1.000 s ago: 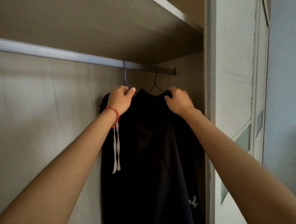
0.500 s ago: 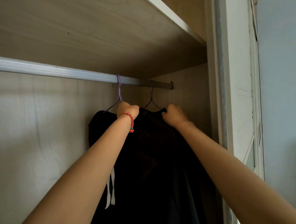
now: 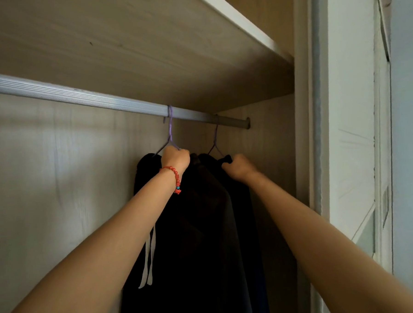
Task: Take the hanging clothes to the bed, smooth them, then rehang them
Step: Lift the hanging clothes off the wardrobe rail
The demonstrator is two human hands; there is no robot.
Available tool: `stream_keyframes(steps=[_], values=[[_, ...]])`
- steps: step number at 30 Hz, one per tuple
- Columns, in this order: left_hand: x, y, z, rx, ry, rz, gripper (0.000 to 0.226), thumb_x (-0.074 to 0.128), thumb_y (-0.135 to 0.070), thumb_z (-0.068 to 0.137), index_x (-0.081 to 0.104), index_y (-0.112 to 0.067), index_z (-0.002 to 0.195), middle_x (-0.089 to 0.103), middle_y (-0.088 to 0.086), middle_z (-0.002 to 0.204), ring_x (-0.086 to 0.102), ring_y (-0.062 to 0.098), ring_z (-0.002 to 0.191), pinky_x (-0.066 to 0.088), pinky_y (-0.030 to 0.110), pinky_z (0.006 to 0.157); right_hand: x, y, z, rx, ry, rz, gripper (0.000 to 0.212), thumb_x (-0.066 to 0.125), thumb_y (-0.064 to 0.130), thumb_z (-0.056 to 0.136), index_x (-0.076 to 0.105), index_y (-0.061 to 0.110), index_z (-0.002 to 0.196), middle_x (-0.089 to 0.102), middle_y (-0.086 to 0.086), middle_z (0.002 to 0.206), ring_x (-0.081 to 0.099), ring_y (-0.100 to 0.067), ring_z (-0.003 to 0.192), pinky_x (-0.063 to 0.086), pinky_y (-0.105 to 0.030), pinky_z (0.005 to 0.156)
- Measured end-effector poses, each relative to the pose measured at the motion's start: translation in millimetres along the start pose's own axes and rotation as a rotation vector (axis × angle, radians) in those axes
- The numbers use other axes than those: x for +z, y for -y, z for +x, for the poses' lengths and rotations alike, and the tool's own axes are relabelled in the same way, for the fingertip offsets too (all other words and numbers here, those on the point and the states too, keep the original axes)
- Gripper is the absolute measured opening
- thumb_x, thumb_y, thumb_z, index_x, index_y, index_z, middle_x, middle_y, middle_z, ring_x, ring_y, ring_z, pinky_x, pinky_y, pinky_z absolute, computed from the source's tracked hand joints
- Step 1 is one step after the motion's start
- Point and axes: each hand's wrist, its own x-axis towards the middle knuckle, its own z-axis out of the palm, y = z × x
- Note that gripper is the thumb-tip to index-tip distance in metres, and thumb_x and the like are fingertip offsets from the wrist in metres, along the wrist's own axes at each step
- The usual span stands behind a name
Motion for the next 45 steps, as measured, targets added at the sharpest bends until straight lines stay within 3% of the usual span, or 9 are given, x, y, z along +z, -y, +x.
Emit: stream_keyframes(steps=[3, 6, 8, 13, 17, 20, 30, 40, 45], values=[[-1, -1, -4, 0.002, -0.028, -0.030, 0.021, 0.048, -0.008, 0.091, 0.063, 0.004, 0.099, 0.061, 0.019, 0.103, 0.059, 0.031, 0.106, 0.040, 0.025, 0.077, 6, 3, 8, -0.010, -0.025, 0.047, 0.035, 0.046, 0.021, 0.095, 0.054, -0.005, 0.118, 0.057, -0.021, 0.122, 0.057, -0.030, 0.104, 0.042, -0.030, 0.075], [-7, -4, -7, 0.043, -0.057, -0.057, 0.024, 0.050, -0.009, 0.091, 0.065, 0.002, 0.106, 0.062, 0.015, 0.098, 0.059, 0.024, 0.097, 0.037, 0.016, 0.067, 8, 7, 8, -0.018, -0.095, 0.103, 0.038, 0.047, 0.019, 0.095, 0.050, -0.006, 0.123, 0.054, -0.021, 0.128, 0.053, -0.034, 0.117, 0.044, -0.033, 0.089], [-12, -10, -12, 0.078, -0.065, -0.074, 0.023, 0.051, -0.008, 0.090, 0.066, 0.001, 0.105, 0.058, 0.009, 0.091, 0.054, 0.018, 0.088, 0.035, 0.012, 0.060, 8, 8, 5, -0.025, -0.130, 0.104, 0.037, 0.046, 0.020, 0.096, 0.050, -0.006, 0.122, 0.056, -0.021, 0.125, 0.054, -0.033, 0.115, 0.045, -0.033, 0.086], [-21, -19, -16, 0.106, -0.014, -0.181, 0.013, 0.053, -0.004, 0.087, 0.063, -0.008, 0.094, 0.060, 0.005, 0.080, 0.061, 0.026, 0.097, 0.044, 0.024, 0.080, 10, 6, 1, -0.056, -0.223, 0.128, 0.032, 0.045, 0.025, 0.096, 0.058, -0.002, 0.105, 0.063, -0.021, 0.106, 0.061, -0.035, 0.098, 0.048, -0.036, 0.074], [-26, -16, -25, 0.128, 0.035, -0.211, 0.013, 0.052, -0.005, 0.088, 0.063, -0.009, 0.093, 0.060, 0.012, 0.091, 0.060, 0.030, 0.106, 0.046, 0.032, 0.092, 10, 2, -15, -0.086, -0.260, 0.165, 0.031, 0.044, 0.029, 0.096, 0.059, 0.005, 0.107, 0.065, -0.015, 0.099, 0.063, -0.030, 0.090, 0.052, -0.039, 0.075], [-31, -11, -48, 0.134, 0.070, -0.252, 0.020, 0.051, -0.004, 0.088, 0.063, -0.001, 0.104, 0.059, 0.011, 0.094, 0.059, 0.022, 0.095, 0.047, 0.027, 0.085, 12, -2, -38, -0.085, -0.288, 0.183, 0.030, 0.046, 0.031, 0.094, 0.061, 0.007, 0.104, 0.065, -0.013, 0.096, 0.064, -0.029, 0.087, 0.053, -0.040, 0.074], [-55, 37, -140, 0.031, 0.232, -0.286, 0.025, 0.050, -0.004, 0.089, 0.062, -0.001, 0.110, 0.060, 0.006, 0.093, 0.057, 0.013, 0.089, 0.046, 0.026, 0.091, 36, -33, -172, 0.060, -0.232, 0.172, 0.033, 0.051, 0.027, 0.093, 0.050, 0.011, 0.065, 0.051, -0.002, 0.061, 0.050, -0.018, 0.055, 0.034, -0.025, 0.046], [-87, 101, -237, -0.095, 0.315, -0.235, 0.022, 0.051, -0.003, 0.088, 0.065, -0.002, 0.106, 0.061, 0.005, 0.080, 0.056, 0.001, 0.067, 0.046, 0.005, 0.056, 36, -75, -307, 0.111, -0.197, 0.059, 0.037, 0.052, 0.030, 0.092, 0.049, 0.003, 0.066, 0.042, -0.003, 0.053, 0.039, -0.017, 0.049, 0.026, -0.028, 0.050], [-93, 122, -281, -0.170, 0.324, -0.201, 0.019, 0.051, -0.004, 0.090, 0.065, -0.002, 0.102, 0.057, -0.002, 0.065, 0.054, 0.003, 0.061, 0.041, -0.001, 0.049, 28, -104, -362, 0.139, -0.111, 0.142, 0.037, 0.054, 0.028, 0.091, 0.059, -0.007, 0.082, 0.058, -0.025, 0.067, 0.047, -0.028, 0.055, 0.032, -0.033, 0.055]])
